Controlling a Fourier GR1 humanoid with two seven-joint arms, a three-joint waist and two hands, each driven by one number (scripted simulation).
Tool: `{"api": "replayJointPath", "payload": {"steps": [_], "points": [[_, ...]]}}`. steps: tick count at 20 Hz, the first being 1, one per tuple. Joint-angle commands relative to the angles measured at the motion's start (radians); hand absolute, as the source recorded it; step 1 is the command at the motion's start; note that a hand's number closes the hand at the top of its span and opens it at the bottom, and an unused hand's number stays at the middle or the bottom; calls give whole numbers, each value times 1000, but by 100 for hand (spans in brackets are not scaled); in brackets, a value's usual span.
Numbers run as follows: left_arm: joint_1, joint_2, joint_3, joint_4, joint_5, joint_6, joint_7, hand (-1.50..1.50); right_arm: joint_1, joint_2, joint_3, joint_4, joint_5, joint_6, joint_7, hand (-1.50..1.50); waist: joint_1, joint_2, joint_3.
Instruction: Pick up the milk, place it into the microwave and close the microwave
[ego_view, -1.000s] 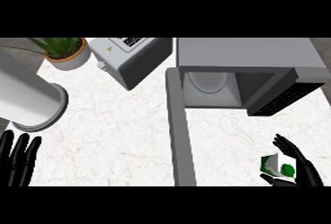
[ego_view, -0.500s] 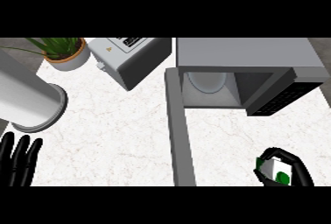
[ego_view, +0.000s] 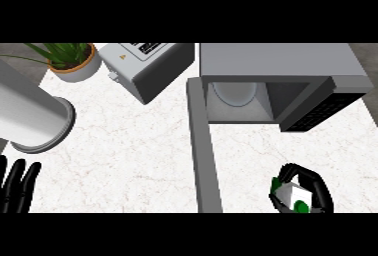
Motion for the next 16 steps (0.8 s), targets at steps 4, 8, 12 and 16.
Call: {"api": "replayJointPath", "payload": {"steps": [4, 8, 12, 16], "points": [[18, -8, 32, 43, 24, -11, -40, -150, 88, 95, 55, -293, -39, -44, 103, 150, -5, -1, -1], [-41, 22, 88, -9, 71, -13, 55, -150, -45, 131, 37, -275, -35, -140, 176, 150, 2, 3, 0], [48, 20, 114, -29, 106, -57, -6, -150, -11, 161, 110, -388, 17, -202, 231, 150, 4, 1, 0], [75, 32, 157, -19, 153, -87, -27, -150, -121, 164, 201, -398, 13, -347, 373, 150, 11, 0, -1]]}}
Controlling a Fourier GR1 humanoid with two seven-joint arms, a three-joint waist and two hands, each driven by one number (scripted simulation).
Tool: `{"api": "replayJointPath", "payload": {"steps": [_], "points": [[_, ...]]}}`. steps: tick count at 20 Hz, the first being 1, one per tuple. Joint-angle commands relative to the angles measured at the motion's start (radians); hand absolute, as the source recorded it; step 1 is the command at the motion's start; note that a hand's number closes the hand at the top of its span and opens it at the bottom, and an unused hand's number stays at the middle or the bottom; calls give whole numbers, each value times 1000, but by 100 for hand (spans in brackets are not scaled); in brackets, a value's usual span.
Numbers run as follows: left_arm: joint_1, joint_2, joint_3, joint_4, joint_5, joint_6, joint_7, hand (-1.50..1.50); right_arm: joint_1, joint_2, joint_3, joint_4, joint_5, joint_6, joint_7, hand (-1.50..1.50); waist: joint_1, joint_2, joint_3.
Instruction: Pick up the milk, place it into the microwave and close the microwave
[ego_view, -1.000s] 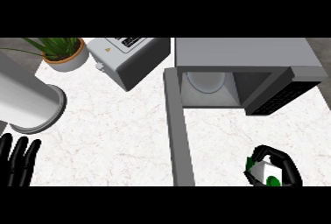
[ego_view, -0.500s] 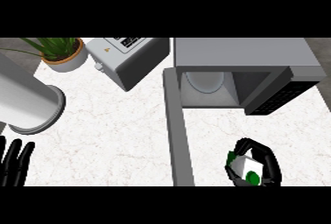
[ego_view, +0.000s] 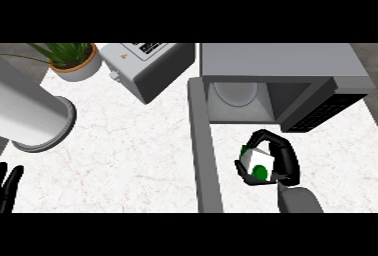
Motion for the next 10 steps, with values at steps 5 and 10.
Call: {"api": "replayJointPath", "payload": {"steps": [5, 10], "points": [[-51, -1, 29, 2, 14, 5, 42, -150, -232, 11, 7, 121, 85, -234, 192, 150, 2, 4, 1], [-71, 57, 128, 65, 117, -65, 21, -150, -454, -6, -50, 341, 131, -323, 224, 150, 15, 8, 1]]}}
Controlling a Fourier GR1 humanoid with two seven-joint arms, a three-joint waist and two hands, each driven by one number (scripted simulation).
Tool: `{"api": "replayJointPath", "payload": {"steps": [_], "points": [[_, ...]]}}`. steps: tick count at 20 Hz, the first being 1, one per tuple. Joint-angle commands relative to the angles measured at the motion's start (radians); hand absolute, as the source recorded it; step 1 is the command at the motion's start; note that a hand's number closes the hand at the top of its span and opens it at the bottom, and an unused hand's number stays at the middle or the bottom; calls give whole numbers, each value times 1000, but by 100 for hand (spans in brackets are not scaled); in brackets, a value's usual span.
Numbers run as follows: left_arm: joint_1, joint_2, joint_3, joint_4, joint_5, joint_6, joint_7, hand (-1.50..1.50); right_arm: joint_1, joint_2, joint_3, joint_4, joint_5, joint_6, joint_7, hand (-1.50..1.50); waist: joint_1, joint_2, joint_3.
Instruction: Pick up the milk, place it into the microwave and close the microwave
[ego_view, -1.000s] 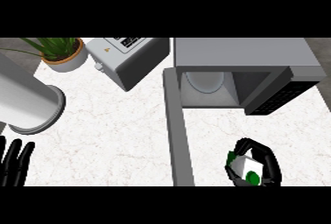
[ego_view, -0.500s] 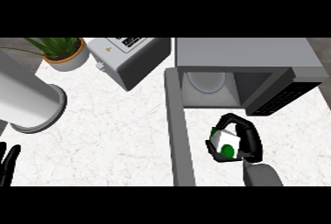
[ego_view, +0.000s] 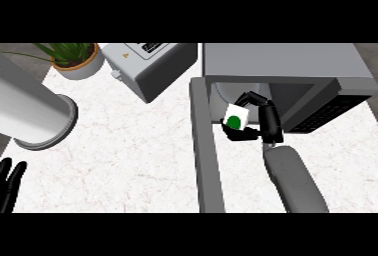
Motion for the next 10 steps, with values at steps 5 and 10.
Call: {"api": "replayJointPath", "payload": {"steps": [5, 10], "points": [[28, -7, 4, 43, 2, -48, -66, -150, -300, -101, -141, 415, 19, -69, -54, 150, 31, 11, 1], [-20, 9, 30, 39, 35, -42, -18, -150, -425, -167, -186, 550, 40, -152, -50, 150, 45, 22, 2]]}}
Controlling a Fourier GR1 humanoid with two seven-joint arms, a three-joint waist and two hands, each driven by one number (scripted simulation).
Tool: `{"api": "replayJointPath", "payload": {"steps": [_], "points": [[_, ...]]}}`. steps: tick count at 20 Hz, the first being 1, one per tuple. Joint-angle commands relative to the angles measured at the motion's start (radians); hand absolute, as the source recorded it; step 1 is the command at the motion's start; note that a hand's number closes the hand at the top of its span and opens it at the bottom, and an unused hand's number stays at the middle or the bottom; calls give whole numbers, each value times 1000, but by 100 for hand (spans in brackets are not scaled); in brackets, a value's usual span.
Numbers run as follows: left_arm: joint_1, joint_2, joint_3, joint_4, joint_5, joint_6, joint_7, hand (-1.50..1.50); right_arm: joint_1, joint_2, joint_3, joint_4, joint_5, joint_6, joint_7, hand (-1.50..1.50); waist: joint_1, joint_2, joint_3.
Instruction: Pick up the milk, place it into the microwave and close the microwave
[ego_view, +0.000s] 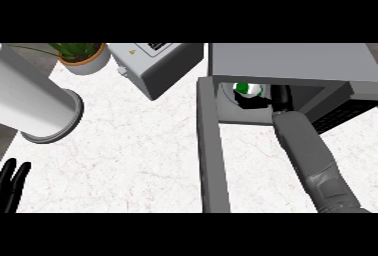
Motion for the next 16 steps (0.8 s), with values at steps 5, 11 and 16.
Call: {"api": "replayJointPath", "payload": {"steps": [5, 11, 16], "points": [[-32, 10, 14, 33, 27, -21, -6, -150, -139, -77, -74, 176, 35, -251, -10, 150, 39, 22, 1], [-59, 2, -29, 22, -46, 7, 32, -150, -221, -91, 24, 296, 164, -308, -2, -150, 42, 21, 1], [-54, 10, -31, 18, -89, 9, 36, -150, -272, -57, 41, 354, 184, -268, 20, -150, 42, 18, 1]]}}
